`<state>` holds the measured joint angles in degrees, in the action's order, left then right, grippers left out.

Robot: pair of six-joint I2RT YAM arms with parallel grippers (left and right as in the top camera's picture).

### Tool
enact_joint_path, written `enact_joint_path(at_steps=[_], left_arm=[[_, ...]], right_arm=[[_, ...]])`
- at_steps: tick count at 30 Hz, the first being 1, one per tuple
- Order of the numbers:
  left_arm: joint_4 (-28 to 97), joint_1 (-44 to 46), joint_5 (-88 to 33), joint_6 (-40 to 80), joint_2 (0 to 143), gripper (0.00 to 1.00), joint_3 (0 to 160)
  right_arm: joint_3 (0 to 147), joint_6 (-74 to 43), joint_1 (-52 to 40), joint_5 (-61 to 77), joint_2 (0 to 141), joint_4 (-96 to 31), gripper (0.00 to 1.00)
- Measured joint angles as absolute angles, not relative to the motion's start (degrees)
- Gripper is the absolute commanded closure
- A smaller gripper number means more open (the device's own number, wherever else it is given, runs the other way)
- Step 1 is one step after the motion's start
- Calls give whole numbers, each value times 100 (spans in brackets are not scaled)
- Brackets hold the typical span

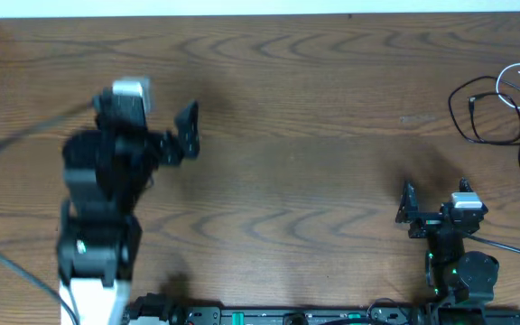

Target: Untangle cables

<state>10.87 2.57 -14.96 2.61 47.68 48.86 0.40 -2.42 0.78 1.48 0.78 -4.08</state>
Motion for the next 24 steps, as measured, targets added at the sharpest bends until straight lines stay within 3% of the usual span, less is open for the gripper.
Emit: enact_joint_path(at_steps=[8, 24], left_arm=[[-480, 224, -1514, -250, 2912, 1, 2228], [-650, 281, -1116, -607, 679, 1, 163]], right_arm=[[40, -250, 78, 148, 71, -405, 1], [40, -255, 78, 148, 71, -405, 1]])
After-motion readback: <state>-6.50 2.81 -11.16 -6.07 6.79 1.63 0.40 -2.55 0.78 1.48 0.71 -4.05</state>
